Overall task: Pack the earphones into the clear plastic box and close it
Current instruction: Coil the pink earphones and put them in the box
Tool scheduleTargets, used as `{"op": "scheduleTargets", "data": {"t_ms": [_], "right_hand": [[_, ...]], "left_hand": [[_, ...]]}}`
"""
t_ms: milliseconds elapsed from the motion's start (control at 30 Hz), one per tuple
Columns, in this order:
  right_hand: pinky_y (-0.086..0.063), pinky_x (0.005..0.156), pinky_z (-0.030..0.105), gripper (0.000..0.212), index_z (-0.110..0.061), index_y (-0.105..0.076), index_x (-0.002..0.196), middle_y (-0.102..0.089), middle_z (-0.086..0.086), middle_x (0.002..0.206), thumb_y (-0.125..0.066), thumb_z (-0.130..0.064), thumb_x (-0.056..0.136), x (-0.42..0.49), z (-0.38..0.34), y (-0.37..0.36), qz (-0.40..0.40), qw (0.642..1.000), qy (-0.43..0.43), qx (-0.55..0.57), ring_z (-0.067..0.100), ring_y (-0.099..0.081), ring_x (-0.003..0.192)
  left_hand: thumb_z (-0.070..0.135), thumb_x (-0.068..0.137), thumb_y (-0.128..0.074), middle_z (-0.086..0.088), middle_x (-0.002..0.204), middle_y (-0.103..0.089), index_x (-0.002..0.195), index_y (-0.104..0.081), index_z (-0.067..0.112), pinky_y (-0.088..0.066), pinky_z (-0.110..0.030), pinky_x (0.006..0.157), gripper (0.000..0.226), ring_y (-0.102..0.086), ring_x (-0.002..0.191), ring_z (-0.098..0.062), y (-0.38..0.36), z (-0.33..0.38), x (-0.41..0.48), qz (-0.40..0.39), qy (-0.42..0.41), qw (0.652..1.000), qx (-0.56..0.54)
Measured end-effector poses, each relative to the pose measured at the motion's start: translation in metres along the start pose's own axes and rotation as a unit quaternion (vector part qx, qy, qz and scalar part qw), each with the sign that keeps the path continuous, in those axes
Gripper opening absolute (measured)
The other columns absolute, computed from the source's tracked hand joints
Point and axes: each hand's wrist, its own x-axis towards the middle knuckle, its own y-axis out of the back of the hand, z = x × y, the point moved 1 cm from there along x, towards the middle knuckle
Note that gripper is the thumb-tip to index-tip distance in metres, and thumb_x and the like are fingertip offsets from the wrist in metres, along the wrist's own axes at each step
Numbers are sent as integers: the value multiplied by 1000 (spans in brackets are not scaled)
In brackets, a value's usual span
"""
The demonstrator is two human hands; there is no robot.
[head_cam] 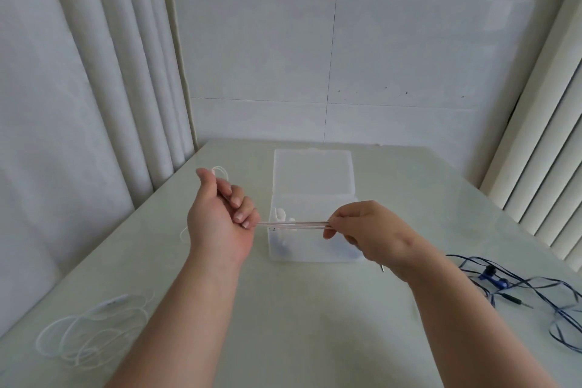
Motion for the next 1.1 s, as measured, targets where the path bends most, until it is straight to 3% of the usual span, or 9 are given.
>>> {"op": "scheduleTargets", "data": {"t_ms": [100,200,333,433,500,600,767,900,1100], "right_hand": [[-27,52,26,36,-17,-74,68,-41,1,62,-58,-39,91,-2,-2,2,43,999,14,-1,18,-35,57],[-26,47,21,35,-20,-73,70,-43,-7,58,-55,-37,95,-2,-3,1,73,997,18,4,9,-35,46],[-31,50,20,31,-22,-72,79,-51,-7,67,-50,-31,99,0,-2,2,108,993,41,17,2,-41,49],[-31,48,16,26,-23,-71,88,-52,-7,71,-48,-21,98,0,-2,2,110,993,43,31,1,-44,51],[-28,40,11,24,-22,-70,89,-50,-7,65,-48,-16,95,1,-2,2,116,991,39,47,0,-41,38],[-28,38,13,15,-24,-70,84,-53,-7,62,-58,-29,92,2,-4,0,133,989,45,44,3,-37,35],[-28,38,16,10,-32,-71,94,-48,-3,65,-62,-33,91,1,-5,-4,85,989,74,91,5,-30,37],[-29,45,22,15,-34,-73,101,-44,-13,54,-63,-31,90,1,-5,-8,36,989,89,110,8,-32,43],[-26,46,25,14,-20,-66,78,-43,-12,52,-62,-25,90,4,-3,-10,53,988,83,121,12,-29,46]], "left_hand": [[37,92,-37,1,50,-23,58,-38,18,-10,-24,45,40,-16,37,-13,0,-2,-4,-30,21,999,16],[26,90,-34,1,54,-26,62,-43,18,-11,-24,45,30,-18,38,-12,-1,-5,-4,-50,14,999,16],[35,100,-38,2,51,-35,67,-45,17,-12,-23,42,38,-22,36,-9,-3,-13,-2,-99,16,991,88],[38,91,-46,1,50,-28,63,-38,17,-10,-23,44,36,-18,37,-11,-3,-18,-6,-166,63,968,177],[40,84,-50,2,51,-21,61,-35,18,-8,-23,45,36,-13,40,-11,-4,-21,-11,-202,91,948,227],[42,81,-51,2,53,-18,59,-34,19,-6,-24,47,36,-11,43,-11,-7,-25,-15,-224,109,931,266],[41,86,-49,2,54,-17,56,-36,19,-7,-25,48,40,-11,43,-11,-9,-29,-19,-239,145,915,291],[39,84,-48,2,52,-16,55,-35,18,-6,-25,48,39,-10,45,-10,-10,-30,-23,-258,167,906,291],[39,81,-51,2,52,-17,56,-37,17,-8,-24,46,36,-13,42,-11,-12,-31,-25,-254,187,905,287]]}}
